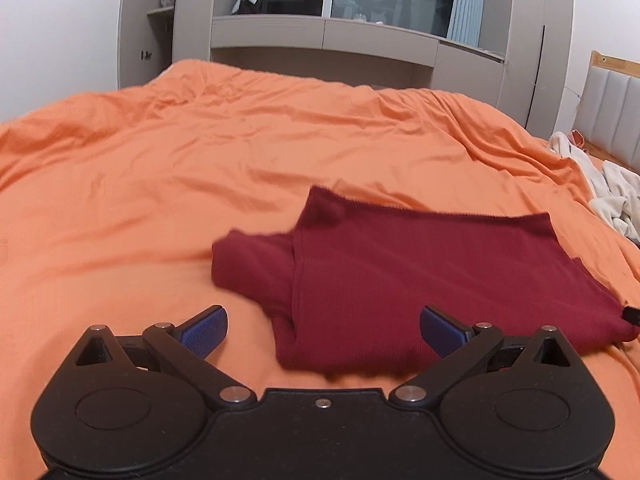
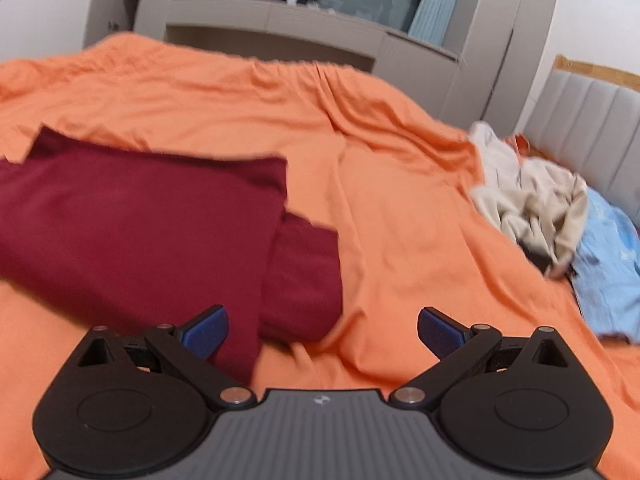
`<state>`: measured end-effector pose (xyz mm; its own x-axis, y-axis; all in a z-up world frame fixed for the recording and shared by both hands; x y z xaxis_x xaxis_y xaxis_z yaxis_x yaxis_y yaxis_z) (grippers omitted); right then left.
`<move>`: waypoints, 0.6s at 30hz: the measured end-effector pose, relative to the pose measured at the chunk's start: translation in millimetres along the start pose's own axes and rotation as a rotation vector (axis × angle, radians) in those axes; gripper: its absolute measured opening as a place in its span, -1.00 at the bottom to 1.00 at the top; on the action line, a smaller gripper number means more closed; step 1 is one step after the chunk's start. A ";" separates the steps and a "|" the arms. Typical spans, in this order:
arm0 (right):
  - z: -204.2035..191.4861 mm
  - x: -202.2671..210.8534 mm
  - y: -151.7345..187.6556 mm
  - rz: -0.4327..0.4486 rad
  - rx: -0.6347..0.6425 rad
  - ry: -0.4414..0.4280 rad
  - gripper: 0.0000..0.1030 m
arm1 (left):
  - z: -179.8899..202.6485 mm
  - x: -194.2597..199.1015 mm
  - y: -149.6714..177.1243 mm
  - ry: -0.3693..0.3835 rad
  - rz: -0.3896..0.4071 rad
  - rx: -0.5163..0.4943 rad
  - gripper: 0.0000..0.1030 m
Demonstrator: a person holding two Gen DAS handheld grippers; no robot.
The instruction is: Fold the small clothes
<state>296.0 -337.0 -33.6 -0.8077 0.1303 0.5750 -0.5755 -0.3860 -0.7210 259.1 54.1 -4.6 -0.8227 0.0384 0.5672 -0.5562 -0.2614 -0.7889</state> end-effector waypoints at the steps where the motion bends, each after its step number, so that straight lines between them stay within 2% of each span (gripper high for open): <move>1: -0.7 -3.1 3.0 -0.015 -0.001 -0.005 1.00 | -1.9 0.5 1.8 0.004 -0.009 0.010 0.99; 8: -8.7 -3.0 5.0 -0.017 0.022 0.006 1.00 | -3.5 -2.5 3.5 0.008 -0.033 0.034 0.99; 18: -1.4 24.0 -9.3 0.153 -0.013 0.047 1.00 | -6.1 -3.2 6.2 0.092 -0.079 0.110 0.99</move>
<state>281.8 -329.0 -13.6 -0.8910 0.1134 0.4397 -0.4466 -0.3930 -0.8038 257.6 58.3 -12.7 -0.7871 0.1497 0.5984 -0.6073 -0.3582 -0.7091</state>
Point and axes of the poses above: each gripper's, at about its wrist camera, not at the fingertips, and x roughly against the way its jaws point, z to its right, y to its underside, the point moved 1 cm from there along -x, roughly the way its jaws point, and after that the axes turned 10 degrees about x, right-handed, at the moved point
